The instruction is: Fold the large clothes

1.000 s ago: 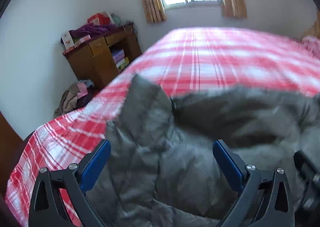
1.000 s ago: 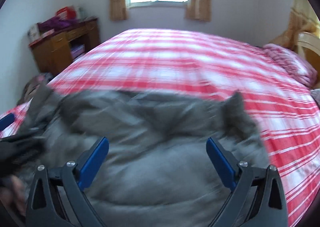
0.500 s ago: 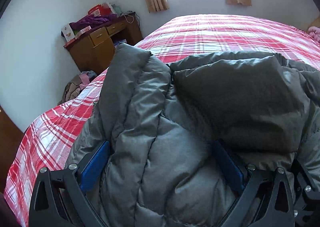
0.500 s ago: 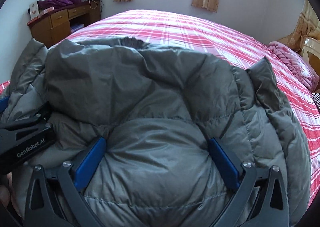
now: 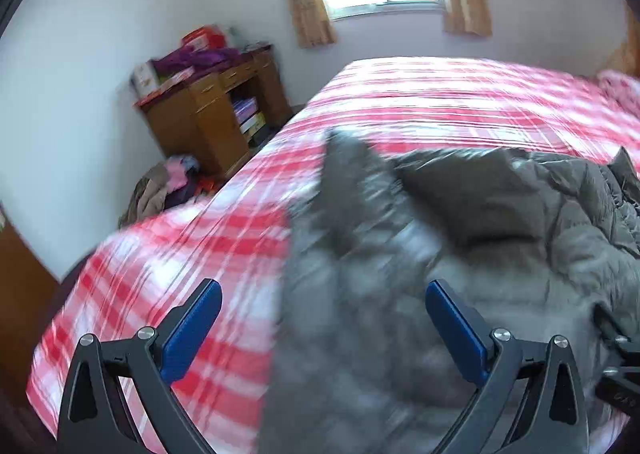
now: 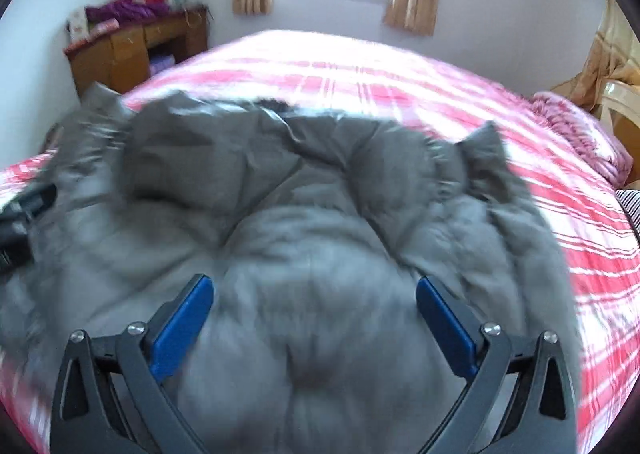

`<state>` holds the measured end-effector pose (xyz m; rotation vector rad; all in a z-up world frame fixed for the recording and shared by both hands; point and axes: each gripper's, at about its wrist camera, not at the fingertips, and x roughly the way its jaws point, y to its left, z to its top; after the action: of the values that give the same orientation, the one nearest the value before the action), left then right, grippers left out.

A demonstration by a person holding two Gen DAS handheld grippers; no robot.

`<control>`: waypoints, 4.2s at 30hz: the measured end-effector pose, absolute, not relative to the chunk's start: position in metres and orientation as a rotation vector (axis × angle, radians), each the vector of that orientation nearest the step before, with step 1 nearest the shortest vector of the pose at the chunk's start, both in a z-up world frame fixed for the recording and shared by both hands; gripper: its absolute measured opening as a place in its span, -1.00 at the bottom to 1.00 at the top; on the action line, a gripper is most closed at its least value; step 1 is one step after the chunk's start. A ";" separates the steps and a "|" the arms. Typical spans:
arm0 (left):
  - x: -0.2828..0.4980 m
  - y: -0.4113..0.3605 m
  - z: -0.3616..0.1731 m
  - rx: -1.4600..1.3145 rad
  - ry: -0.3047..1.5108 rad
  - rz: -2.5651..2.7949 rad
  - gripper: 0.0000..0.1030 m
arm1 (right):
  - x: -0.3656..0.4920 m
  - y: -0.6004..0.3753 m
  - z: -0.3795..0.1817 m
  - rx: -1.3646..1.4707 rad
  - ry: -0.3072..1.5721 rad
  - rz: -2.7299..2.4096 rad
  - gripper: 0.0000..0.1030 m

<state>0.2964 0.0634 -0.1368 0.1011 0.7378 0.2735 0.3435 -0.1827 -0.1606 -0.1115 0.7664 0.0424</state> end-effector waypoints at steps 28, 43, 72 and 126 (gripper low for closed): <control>0.282 0.074 -0.196 -0.126 0.841 0.062 -0.84 | 0.292 -0.166 -0.202 -0.223 0.775 0.005 1.00; 0.206 0.135 -0.095 -0.067 0.660 0.130 -0.88 | 0.252 -0.075 -0.201 -0.320 0.740 0.093 1.00; 0.228 -0.214 -0.157 0.743 0.470 -0.204 -0.76 | 0.199 -0.382 -0.194 0.206 0.771 -0.157 1.00; 0.408 -0.049 -0.168 0.053 0.757 0.340 0.99 | 0.401 -0.246 -0.155 0.134 0.735 -0.076 0.24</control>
<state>0.4082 -0.0486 -0.1676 0.0526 0.7573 0.3404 0.4013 -0.2464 -0.1547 0.1339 0.7345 -0.0759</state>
